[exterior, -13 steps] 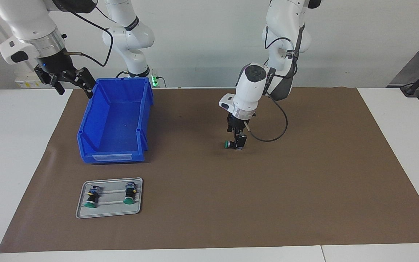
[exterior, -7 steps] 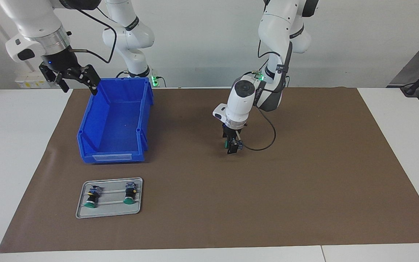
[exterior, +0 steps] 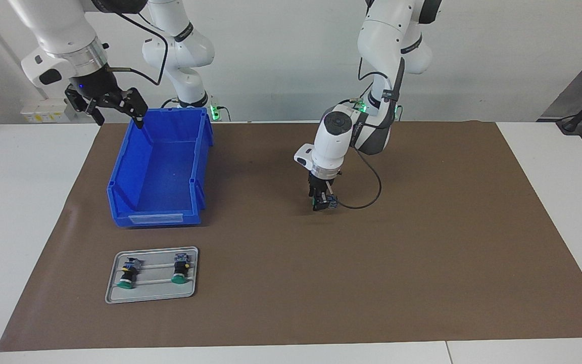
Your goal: Place and press button with both arms
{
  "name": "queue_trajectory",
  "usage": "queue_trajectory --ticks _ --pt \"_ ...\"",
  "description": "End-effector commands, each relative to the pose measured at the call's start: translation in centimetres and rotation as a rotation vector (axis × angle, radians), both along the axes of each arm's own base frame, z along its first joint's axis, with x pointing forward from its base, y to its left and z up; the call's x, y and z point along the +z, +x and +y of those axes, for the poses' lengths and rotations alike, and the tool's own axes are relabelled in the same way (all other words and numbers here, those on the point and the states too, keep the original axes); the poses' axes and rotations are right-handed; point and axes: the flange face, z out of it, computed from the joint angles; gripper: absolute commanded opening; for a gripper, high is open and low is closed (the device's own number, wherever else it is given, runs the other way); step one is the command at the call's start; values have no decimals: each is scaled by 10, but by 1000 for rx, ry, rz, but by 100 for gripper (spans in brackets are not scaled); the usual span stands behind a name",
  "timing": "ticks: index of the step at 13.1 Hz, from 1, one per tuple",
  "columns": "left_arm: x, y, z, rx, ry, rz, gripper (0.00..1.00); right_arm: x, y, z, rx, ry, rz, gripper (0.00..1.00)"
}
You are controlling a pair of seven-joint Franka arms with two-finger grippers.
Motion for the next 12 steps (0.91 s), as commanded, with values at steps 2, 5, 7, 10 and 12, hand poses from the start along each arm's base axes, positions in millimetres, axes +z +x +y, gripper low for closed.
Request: queue_trajectory --ticks 2,5,7,10,12 --pt "7 1 2 -11 37 -6 0 8 -11 4 12 20 -19 100" --pt "32 10 4 2 14 -37 0 8 -11 2 9 20 -20 100" --pt "64 17 19 34 -12 -72 0 8 -11 2 9 20 -20 100" --pt "79 21 43 98 -5 -44 0 8 -11 2 9 20 -20 100" --pt "77 37 74 170 -30 -17 0 8 -11 2 9 20 -20 100"
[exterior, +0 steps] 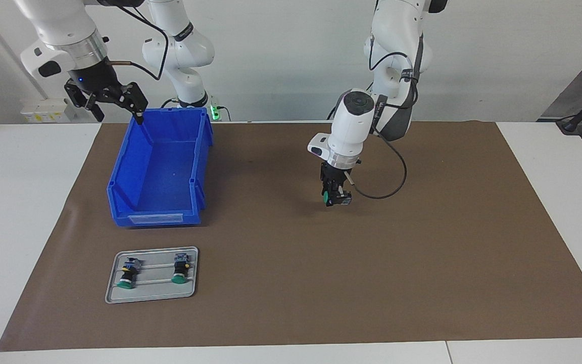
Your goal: Place and press button with both arms
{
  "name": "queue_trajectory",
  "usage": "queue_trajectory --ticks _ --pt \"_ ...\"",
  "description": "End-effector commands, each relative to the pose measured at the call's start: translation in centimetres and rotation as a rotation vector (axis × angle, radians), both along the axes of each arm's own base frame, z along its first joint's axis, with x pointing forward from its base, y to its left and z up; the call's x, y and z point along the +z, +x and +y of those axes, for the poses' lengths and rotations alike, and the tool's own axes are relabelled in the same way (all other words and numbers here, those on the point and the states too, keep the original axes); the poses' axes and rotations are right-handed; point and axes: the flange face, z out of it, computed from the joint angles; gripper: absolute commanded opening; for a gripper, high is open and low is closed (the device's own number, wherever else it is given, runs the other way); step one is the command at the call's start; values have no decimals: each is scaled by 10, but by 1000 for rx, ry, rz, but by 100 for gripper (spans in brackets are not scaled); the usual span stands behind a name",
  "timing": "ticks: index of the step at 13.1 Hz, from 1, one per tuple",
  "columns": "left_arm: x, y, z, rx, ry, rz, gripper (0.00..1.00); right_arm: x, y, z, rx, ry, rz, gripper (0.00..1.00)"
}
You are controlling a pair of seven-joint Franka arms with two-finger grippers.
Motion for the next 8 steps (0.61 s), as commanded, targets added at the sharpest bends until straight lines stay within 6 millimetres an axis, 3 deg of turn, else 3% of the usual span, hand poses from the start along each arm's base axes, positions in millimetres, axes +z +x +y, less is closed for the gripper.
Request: queue_trajectory --ticks 1,4,6,8 --pt "-5 10 39 84 -65 63 0 0 -6 1 5 20 -2 100" --pt "-16 16 84 129 -225 124 0 0 -6 0 4 20 -2 100" --pt "-26 15 105 152 -278 111 0 0 -6 0 4 20 -2 100" --pt "-37 9 112 203 -387 62 0 0 -6 0 4 20 -2 100"
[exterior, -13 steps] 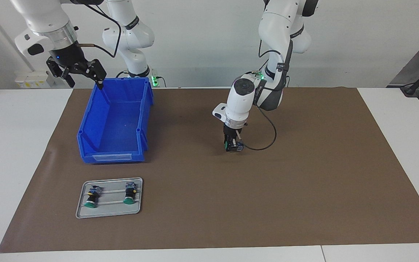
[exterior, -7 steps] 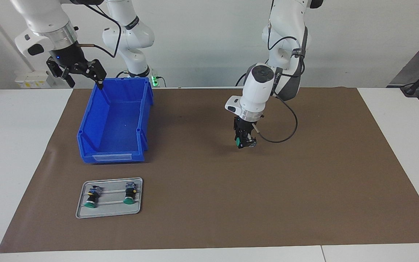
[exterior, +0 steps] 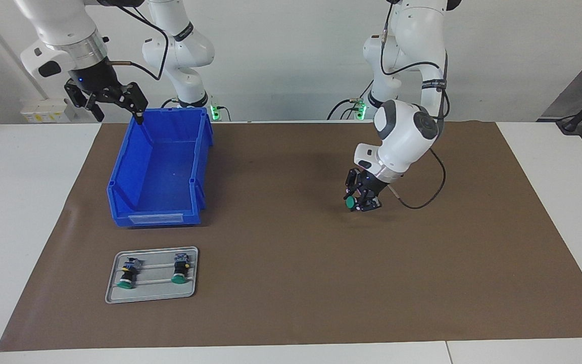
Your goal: Place and press button with both arms
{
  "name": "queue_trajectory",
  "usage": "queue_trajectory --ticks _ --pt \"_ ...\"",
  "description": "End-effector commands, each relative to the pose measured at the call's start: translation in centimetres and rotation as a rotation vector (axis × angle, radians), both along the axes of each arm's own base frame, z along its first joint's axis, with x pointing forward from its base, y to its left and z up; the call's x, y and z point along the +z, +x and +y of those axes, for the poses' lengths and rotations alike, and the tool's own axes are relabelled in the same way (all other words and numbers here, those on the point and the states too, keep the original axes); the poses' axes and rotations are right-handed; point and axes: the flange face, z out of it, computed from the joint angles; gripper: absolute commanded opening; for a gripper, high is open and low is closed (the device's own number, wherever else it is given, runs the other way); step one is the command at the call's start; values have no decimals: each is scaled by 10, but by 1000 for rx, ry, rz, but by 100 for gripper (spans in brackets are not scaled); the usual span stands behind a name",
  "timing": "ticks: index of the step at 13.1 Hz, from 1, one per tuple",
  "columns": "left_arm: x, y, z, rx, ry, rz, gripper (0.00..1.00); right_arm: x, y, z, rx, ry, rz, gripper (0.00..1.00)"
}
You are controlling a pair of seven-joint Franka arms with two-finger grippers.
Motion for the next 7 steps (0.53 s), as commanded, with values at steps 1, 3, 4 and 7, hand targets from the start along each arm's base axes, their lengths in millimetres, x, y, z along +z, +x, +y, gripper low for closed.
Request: queue_trajectory --ticks 1,3,4,7 --pt "-6 -21 12 38 -117 -61 0 0 -6 0 4 19 -2 100" --pt "-17 -37 18 40 -189 -70 0 0 -6 0 4 19 -2 100" --pt "-24 -47 24 37 -213 -77 0 0 -6 0 4 19 -2 100" --pt "-29 -65 26 114 -374 -102 0 0 -6 0 4 19 -2 100"
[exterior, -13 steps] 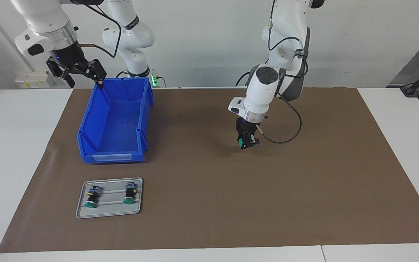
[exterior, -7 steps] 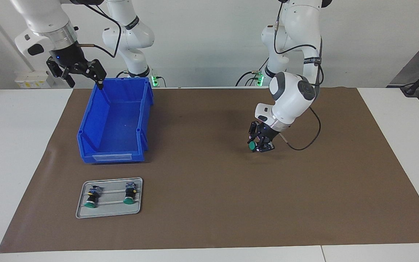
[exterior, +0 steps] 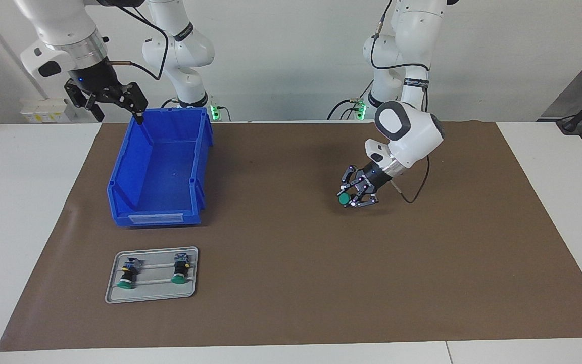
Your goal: Place and press button with both arms
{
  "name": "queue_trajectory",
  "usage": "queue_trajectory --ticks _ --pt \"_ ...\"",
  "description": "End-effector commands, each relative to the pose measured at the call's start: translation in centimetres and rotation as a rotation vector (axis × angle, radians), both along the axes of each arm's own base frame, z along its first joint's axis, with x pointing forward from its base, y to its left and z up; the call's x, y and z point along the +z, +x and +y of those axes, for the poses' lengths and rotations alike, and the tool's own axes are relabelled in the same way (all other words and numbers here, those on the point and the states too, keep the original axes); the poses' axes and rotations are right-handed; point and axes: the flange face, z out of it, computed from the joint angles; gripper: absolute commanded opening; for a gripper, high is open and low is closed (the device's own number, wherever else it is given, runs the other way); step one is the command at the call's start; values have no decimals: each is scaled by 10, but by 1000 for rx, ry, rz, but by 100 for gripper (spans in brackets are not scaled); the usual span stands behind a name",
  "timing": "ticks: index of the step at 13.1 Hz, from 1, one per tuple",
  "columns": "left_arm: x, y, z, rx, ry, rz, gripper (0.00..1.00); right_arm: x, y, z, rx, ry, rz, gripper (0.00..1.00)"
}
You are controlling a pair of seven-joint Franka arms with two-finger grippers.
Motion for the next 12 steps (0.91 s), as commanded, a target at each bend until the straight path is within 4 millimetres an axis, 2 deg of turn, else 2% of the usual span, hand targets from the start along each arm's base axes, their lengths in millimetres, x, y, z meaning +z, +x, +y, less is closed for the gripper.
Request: queue_trajectory --ticks 1,4,7,9,11,12 --pt "5 -24 4 49 -92 -39 0 0 -6 0 4 19 -2 100" --pt "-3 -37 0 50 -211 -62 0 0 -6 1 5 20 -2 100" --pt "-19 -38 2 53 -332 -69 0 0 -6 0 4 19 -2 100" --pt "-30 -39 -7 75 -412 -105 0 0 -6 0 4 19 -2 100" --pt "-27 -40 -12 85 -478 -124 0 0 -6 0 4 19 -2 100" --pt "-37 -46 -13 70 -490 -121 0 0 -6 0 4 19 -2 100"
